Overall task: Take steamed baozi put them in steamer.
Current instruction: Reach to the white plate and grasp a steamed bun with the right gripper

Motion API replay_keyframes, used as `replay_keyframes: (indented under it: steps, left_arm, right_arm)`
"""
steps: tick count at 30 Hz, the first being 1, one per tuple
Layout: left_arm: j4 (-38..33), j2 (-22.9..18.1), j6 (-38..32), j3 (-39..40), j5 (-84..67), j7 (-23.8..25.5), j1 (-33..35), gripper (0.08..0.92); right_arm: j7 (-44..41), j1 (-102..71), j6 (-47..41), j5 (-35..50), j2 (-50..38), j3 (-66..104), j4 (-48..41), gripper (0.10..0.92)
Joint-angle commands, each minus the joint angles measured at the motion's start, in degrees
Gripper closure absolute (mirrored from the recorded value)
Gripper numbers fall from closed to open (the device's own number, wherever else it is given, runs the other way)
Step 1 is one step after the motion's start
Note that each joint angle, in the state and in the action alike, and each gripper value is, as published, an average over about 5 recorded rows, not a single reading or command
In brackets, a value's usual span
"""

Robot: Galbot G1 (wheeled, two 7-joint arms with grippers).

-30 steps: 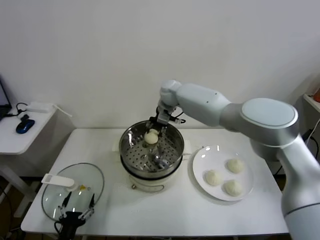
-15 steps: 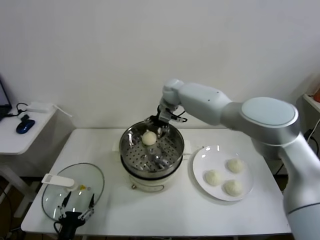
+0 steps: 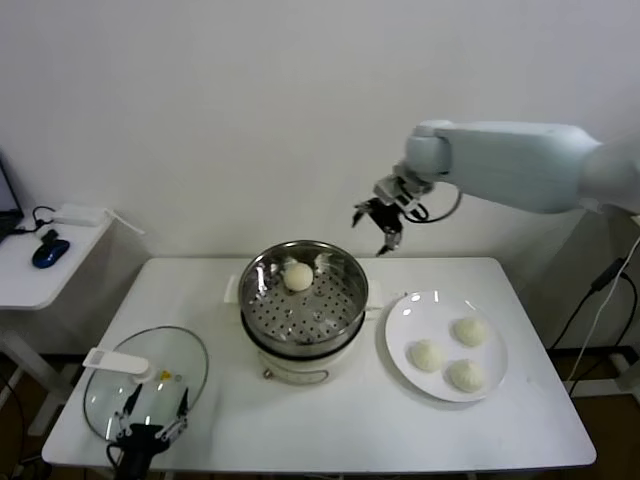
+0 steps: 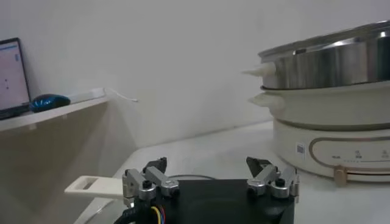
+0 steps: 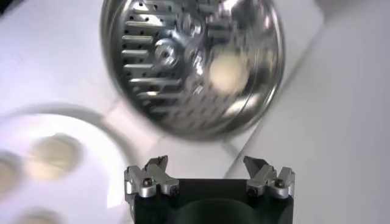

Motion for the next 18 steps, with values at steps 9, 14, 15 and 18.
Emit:
replay_keyframes:
  steps: [9, 14, 15, 18]
  left_arm:
    - [0.6, -0.49, 0.0, -0.07, 0.87, 0.34, -0.03, 0.177]
    - [0.81, -0.61, -0.15, -0.05, 0.9, 0.23, 0.22, 0.177]
    - [0.9, -0.65, -0.2, -0.04, 1.0, 0.21, 0.22, 0.177]
    - [1.07, -0.81, -0.39, 0.04, 1.3, 0.17, 0.23, 0.177]
  right_arm:
    - [5.62, -5.07, -23.62, 3.43, -17.47, -4.0, 19.75, 0.203]
    - [7.59, -11.2, -25.62, -1.69, -18.58, 0.11, 18.55, 0.203]
    - [7.82, -12.31, -25.72, -2.4, -18.65, 0.79, 18.16, 0.203]
    - [8.34, -15.72, -25.81, -3.85, -18.62, 3.2, 16.52, 0.203]
